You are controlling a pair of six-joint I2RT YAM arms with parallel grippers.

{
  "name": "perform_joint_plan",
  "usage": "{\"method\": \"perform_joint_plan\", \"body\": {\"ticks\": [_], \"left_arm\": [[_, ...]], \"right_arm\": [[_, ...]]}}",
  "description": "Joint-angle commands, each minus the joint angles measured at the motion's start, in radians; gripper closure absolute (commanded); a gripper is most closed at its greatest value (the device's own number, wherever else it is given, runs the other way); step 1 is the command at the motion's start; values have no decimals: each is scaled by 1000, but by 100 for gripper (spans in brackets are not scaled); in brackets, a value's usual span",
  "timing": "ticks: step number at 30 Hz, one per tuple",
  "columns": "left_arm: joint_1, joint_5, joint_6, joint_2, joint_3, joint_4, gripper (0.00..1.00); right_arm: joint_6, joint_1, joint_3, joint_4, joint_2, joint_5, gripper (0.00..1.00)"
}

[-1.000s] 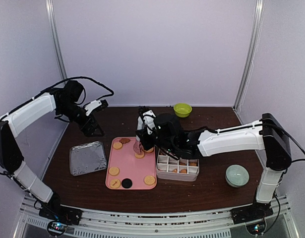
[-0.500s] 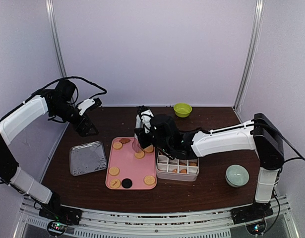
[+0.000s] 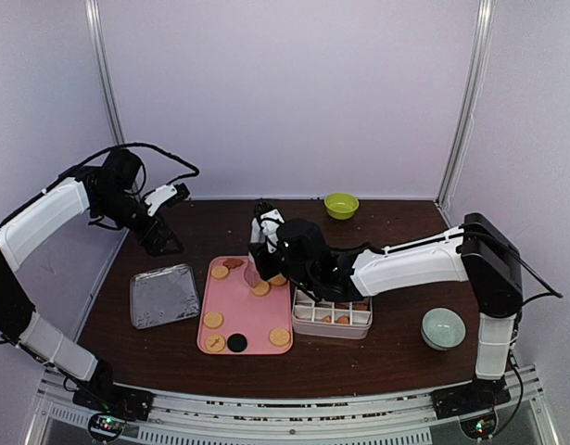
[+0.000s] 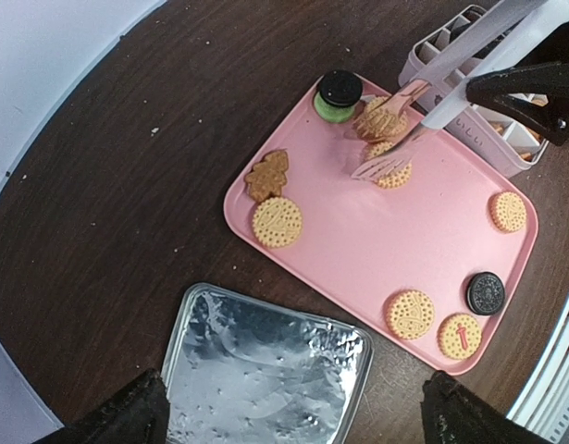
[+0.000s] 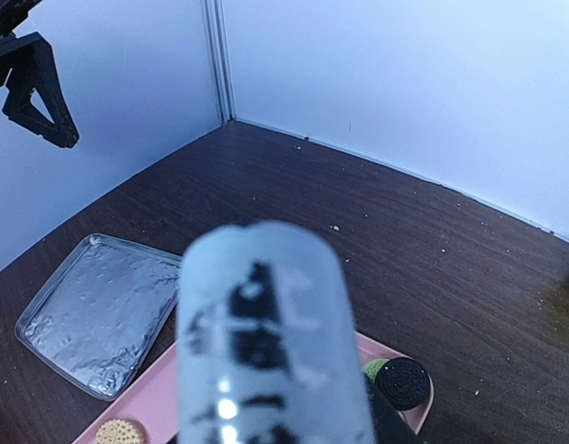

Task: Pack the cookies
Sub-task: Position the fake cookies on the plate.

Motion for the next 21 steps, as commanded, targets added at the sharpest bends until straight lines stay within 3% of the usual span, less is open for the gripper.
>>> {"method": "perform_joint_plan", "body": {"ticks": [1,21], "left_arm": [[10,26,-2,2,45,-11,2],[9,52,-2,24,77,-42,2]], "right_arm": [[-10,8,2,35,3,5,60],[98,19,-212,47,-155,-24,66]]}}
